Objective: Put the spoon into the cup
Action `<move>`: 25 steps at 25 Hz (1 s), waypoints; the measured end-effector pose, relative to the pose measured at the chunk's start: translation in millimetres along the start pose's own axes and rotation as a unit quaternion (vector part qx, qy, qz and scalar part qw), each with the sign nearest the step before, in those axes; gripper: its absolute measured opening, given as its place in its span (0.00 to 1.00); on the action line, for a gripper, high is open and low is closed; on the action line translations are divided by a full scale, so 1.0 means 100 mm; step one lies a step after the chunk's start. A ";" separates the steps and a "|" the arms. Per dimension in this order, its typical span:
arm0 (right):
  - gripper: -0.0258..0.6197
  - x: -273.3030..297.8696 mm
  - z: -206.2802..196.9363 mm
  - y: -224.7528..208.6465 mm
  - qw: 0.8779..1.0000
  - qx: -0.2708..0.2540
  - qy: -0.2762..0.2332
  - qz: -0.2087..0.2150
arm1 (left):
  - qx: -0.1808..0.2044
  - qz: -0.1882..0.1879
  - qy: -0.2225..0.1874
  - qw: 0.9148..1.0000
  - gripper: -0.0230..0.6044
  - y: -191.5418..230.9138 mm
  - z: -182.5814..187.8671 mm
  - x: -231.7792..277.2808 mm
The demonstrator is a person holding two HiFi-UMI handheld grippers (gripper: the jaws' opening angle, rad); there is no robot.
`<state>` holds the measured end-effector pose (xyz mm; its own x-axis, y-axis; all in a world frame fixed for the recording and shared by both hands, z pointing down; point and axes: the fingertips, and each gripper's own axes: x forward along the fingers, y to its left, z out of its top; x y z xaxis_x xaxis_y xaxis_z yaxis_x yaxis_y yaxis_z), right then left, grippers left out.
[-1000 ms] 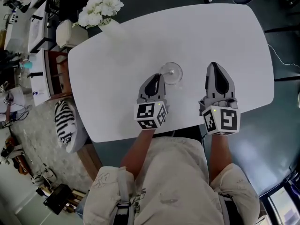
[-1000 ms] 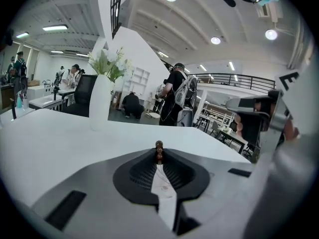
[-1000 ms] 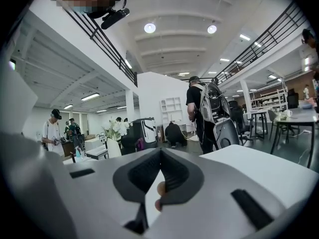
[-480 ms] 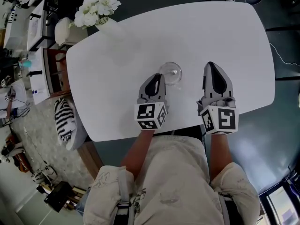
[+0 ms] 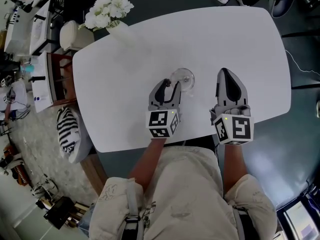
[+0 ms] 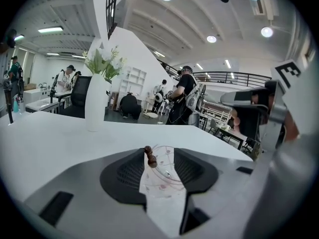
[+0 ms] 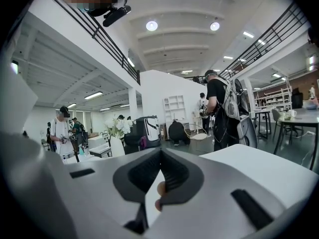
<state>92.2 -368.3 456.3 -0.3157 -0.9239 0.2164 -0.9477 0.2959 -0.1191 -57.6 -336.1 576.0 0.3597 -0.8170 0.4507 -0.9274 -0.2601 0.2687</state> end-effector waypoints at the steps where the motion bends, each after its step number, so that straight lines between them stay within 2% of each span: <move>1: 0.02 -0.06 0.04 0.01 1.000 -0.002 -0.002 -0.001 | 0.003 -0.001 -0.001 1.000 0.33 -0.03 0.01 -0.04; 8: 0.02 0.11 0.01 0.13 1.000 -0.011 -0.013 0.002 | 0.013 0.005 -0.017 1.000 0.35 0.23 0.06 0.06; 17: 0.02 0.07 0.18 0.28 0.999 -0.030 -0.044 0.001 | 0.045 0.023 -0.063 0.997 0.35 0.50 0.39 -0.19; 20: 0.02 0.04 0.27 0.34 0.998 -0.037 -0.059 0.002 | 0.064 0.033 -0.085 0.994 0.35 0.57 0.56 -0.32; 25: 0.02 -0.38 0.59 0.45 0.995 -0.045 -0.085 -0.004 | 0.107 0.050 -0.135 0.984 0.35 0.42 0.97 -0.89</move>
<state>64.2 -334.8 385.3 -0.3032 -0.9517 0.0481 -0.9528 0.3021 -0.0288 -138.6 -324.3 464.7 0.2520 -0.9436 0.2148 -0.9675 -0.2500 0.0370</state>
